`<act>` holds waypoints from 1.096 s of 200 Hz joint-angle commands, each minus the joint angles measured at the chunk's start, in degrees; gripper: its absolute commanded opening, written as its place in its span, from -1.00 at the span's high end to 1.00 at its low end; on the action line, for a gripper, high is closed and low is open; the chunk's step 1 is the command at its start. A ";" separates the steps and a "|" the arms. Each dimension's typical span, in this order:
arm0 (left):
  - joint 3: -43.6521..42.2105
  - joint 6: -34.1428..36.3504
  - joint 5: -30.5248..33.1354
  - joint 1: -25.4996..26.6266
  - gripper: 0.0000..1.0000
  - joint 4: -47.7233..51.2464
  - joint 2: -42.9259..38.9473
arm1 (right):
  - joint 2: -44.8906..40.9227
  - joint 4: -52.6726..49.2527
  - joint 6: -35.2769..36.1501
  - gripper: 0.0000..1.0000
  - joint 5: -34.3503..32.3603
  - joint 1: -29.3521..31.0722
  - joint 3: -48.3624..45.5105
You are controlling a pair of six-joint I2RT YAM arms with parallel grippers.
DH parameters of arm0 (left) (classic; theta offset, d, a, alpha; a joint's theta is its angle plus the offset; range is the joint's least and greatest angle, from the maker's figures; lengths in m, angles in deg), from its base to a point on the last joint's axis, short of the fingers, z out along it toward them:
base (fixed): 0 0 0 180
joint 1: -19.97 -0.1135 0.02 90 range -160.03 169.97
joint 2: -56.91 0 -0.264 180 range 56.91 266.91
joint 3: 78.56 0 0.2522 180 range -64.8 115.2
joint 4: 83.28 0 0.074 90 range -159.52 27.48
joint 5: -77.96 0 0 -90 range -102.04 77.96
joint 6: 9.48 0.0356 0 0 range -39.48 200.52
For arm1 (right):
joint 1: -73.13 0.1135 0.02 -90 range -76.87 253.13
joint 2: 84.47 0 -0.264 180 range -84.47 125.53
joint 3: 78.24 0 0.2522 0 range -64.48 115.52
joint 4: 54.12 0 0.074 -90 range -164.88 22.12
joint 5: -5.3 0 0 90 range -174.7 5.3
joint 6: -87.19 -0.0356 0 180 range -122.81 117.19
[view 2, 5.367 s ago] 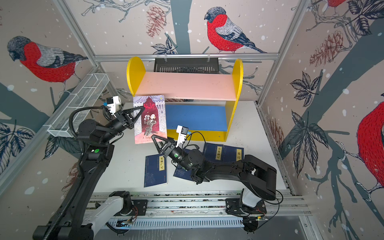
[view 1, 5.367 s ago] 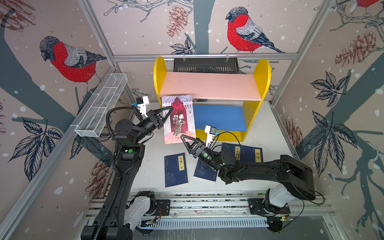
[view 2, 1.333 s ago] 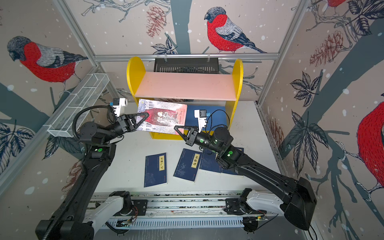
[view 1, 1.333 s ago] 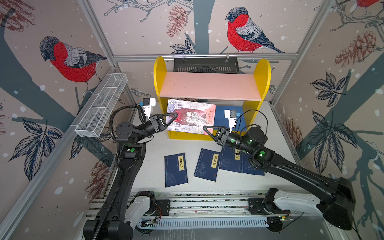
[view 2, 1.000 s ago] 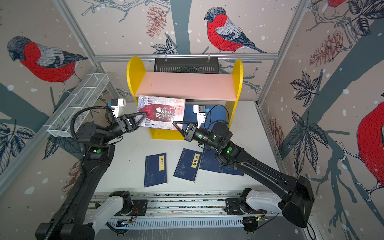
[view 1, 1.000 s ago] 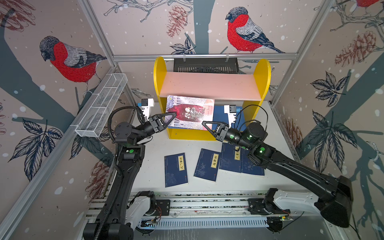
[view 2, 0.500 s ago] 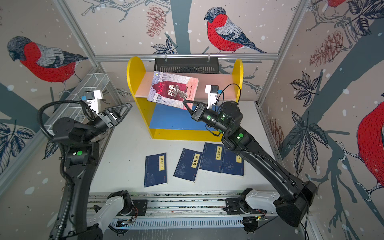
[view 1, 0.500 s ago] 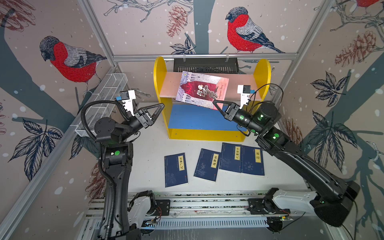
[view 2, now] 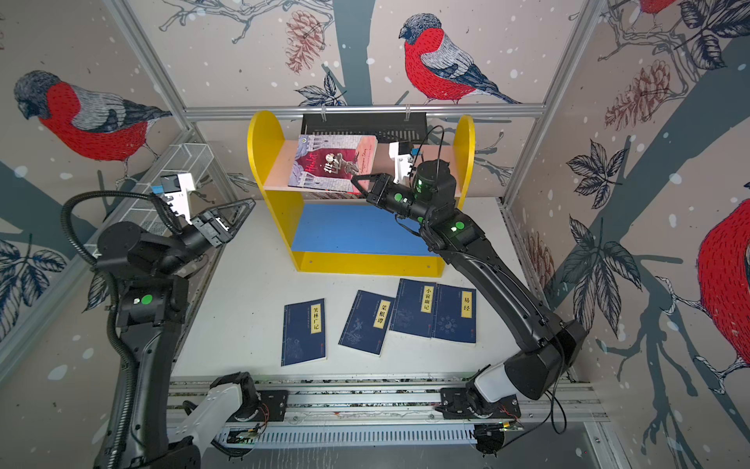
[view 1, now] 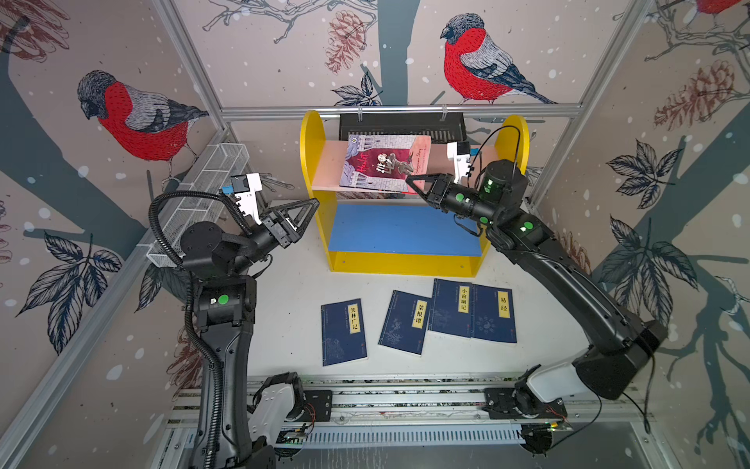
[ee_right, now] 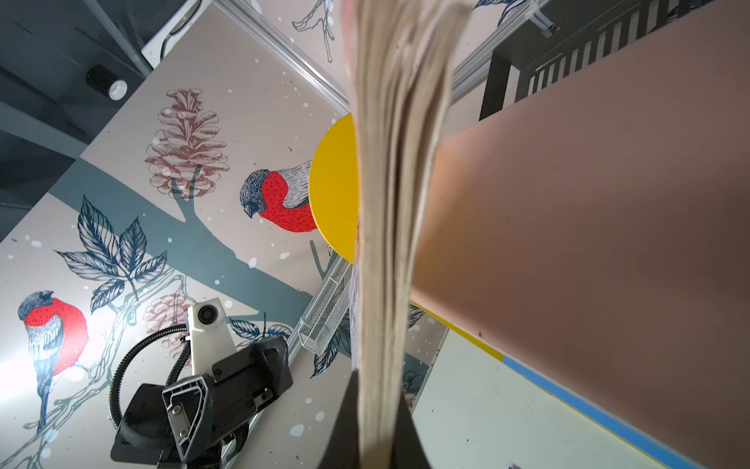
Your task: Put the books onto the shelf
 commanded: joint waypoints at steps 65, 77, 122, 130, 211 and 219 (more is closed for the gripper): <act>-2.04 -3.74 -2.12 -0.11 -0.47 -5.97 0.35 | 7.49 1.33 -6.14 1.00 6.46 -0.73 7.55; -2.20 -3.99 -2.20 -0.10 -0.47 -6.04 0.42 | 8.27 0.88 -6.88 0.99 6.74 -0.73 8.31; -3.09 -6.24 -3.01 -0.11 -0.47 -7.51 0.66 | 10.44 -2.38 -8.24 0.99 6.32 -0.03 11.93; -3.29 -6.77 -3.18 -0.11 -0.47 -7.76 0.67 | 10.36 -2.45 -9.11 0.99 5.97 0.14 11.82; -4.54 -9.27 -4.05 -0.11 -0.46 -9.88 0.40 | 10.17 -4.76 -14.72 0.97 3.36 0.94 11.08; -4.58 -9.40 -4.14 -0.11 -0.46 -9.85 0.45 | 10.47 -4.76 -15.15 0.97 3.59 0.94 11.15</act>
